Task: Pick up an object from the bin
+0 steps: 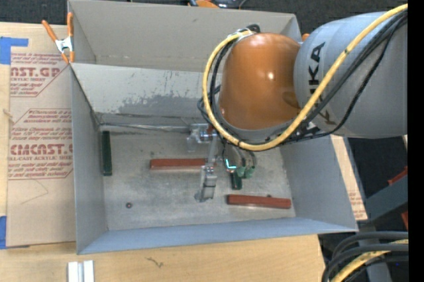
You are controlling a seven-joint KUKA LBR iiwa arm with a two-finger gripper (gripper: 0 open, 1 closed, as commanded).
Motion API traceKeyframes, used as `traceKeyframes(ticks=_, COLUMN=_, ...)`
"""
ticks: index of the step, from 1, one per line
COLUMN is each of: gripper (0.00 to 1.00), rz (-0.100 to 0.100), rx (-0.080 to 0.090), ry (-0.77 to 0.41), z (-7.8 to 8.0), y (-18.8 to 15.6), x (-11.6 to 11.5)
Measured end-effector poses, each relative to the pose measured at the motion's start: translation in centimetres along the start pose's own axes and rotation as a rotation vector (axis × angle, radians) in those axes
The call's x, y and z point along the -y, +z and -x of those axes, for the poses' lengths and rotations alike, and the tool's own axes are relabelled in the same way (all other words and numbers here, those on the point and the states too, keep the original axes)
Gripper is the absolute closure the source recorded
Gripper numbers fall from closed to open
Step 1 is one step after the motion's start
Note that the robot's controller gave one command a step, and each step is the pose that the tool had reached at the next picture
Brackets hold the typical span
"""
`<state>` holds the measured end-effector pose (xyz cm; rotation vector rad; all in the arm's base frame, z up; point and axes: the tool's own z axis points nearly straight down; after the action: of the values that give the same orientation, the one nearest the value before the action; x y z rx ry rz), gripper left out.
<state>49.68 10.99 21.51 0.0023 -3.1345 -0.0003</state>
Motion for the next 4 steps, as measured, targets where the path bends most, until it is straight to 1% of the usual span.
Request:
traceKeyframes(ticks=1, gripper=0.0, rz=0.0, rx=0.014, ry=-0.344, z=2.7, y=14.5, x=7.2)
traceKeyframes(ticks=2, gripper=0.0, rz=0.002, rx=0.013, ry=-0.384, z=5.6, y=14.4, x=-0.6)
traceKeyframes(ticks=3, gripper=0.0, rz=-0.001, rx=0.012, ry=-0.772, z=8.1, y=12.2, x=-7.2)
traceKeyframes(ticks=4, gripper=1.0, rz=0.0, rx=0.01, ry=-0.77, z=8.0, y=12.3, x=-7.1)
